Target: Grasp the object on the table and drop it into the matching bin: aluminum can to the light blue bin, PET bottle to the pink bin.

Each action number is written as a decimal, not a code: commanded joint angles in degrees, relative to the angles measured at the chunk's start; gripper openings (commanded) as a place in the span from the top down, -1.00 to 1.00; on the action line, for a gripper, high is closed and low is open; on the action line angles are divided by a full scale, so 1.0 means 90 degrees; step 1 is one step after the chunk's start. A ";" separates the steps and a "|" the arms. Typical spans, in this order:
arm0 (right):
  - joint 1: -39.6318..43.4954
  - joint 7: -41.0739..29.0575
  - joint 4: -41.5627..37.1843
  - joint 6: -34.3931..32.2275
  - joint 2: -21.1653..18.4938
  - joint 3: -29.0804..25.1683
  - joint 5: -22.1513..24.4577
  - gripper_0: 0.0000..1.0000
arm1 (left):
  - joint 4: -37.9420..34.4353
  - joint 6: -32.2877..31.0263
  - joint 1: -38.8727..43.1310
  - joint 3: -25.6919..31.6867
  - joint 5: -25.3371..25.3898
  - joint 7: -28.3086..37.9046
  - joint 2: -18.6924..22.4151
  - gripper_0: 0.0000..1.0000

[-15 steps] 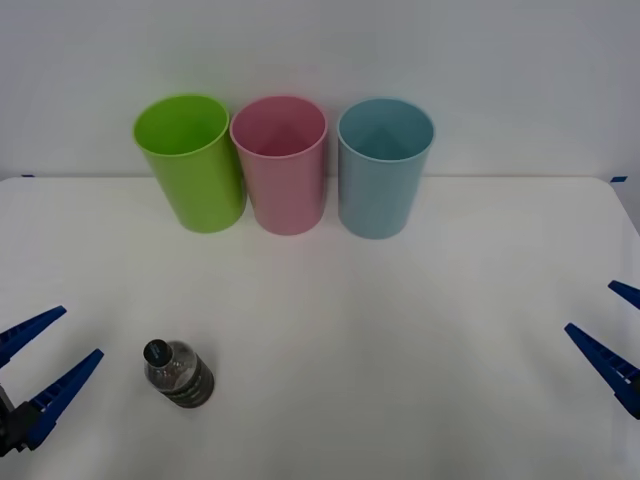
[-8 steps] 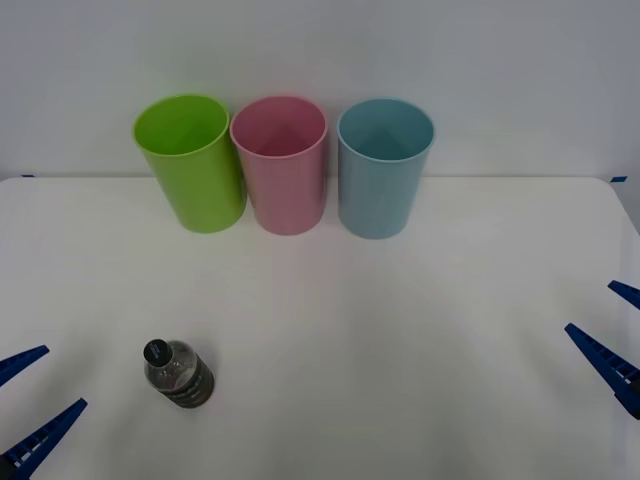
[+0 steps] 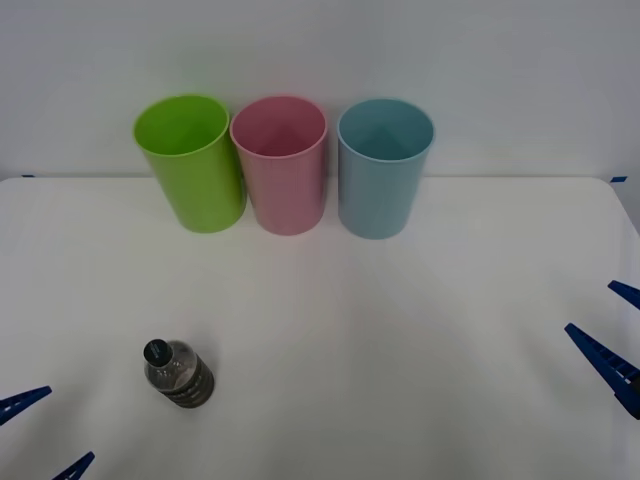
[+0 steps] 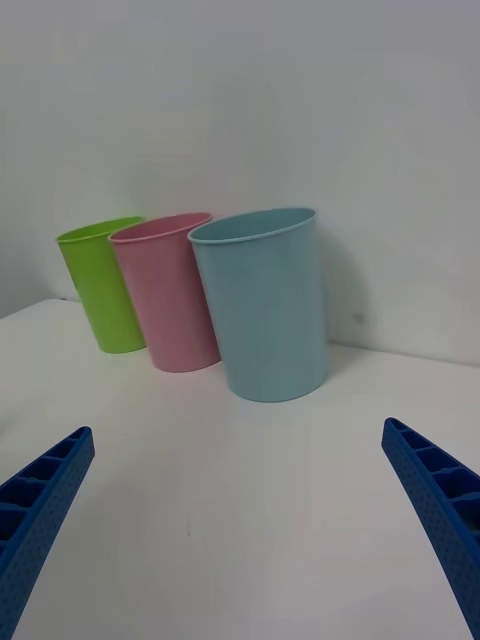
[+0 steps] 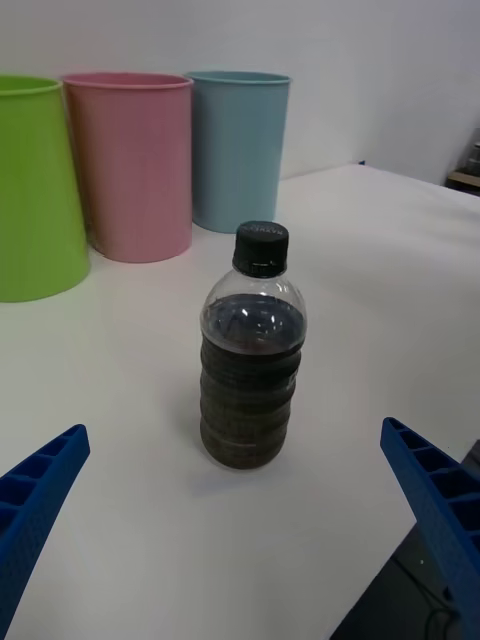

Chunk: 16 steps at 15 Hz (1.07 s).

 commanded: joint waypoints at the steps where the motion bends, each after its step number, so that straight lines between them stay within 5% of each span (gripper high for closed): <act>1: 0.0000 0.0000 -0.0001 0.0000 0.0000 0.0000 0.0000 -1.00 | 0.0181 0.0018 -0.0010 -0.0047 -0.0184 -0.0127 -0.0001 -1.00; 9: 0.0000 0.0000 -0.0001 0.0000 0.0000 0.0000 0.0000 -1.00 | 0.0533 0.0321 -0.0351 -0.0730 -0.0175 -0.0352 -0.0050 -1.00; 16: 0.0000 0.0000 -0.0001 0.0000 0.0000 0.0000 0.0000 -1.00 | 0.1900 0.0330 -0.1631 -0.1199 -0.0331 -0.1094 -0.0079 -1.00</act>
